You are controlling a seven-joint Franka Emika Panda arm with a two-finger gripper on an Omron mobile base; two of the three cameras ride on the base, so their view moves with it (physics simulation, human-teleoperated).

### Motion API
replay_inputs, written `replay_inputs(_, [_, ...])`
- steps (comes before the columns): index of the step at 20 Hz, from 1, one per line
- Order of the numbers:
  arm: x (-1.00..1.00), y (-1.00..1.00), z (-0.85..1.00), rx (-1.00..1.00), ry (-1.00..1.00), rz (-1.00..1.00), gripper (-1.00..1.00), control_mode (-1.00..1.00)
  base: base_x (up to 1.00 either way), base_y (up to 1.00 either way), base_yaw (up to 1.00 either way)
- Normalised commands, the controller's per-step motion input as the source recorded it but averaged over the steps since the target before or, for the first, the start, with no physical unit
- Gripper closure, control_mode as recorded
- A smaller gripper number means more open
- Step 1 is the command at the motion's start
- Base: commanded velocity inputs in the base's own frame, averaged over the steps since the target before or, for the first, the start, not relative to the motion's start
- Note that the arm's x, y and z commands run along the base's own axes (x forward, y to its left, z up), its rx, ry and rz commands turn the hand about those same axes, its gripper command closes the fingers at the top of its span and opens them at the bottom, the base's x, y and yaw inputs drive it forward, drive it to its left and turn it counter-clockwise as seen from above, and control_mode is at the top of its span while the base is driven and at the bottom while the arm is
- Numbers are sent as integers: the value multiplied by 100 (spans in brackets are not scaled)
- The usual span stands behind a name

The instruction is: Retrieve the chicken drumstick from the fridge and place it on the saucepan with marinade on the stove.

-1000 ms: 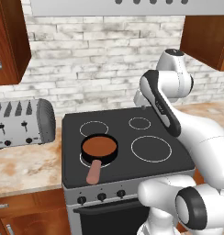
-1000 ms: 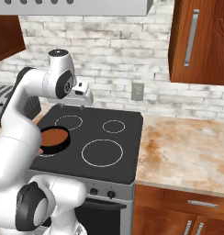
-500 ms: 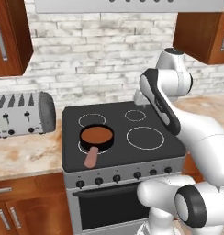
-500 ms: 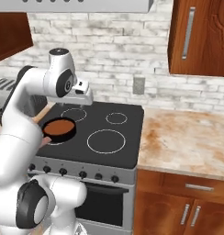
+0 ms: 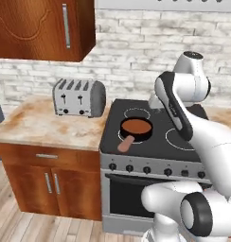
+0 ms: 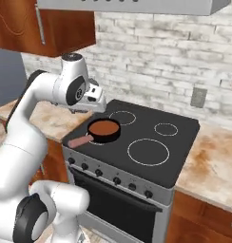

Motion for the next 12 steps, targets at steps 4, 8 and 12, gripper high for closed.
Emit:
replay_inputs(4, [0,0,0,0,0,0,-100,100,-13,0,100])
replay_inputs(8, [0,0,0,0,0,0,-100,100,-18,0,100])
replay_inputs(12, [0,0,0,0,0,0,-100,100,-23,0,100])
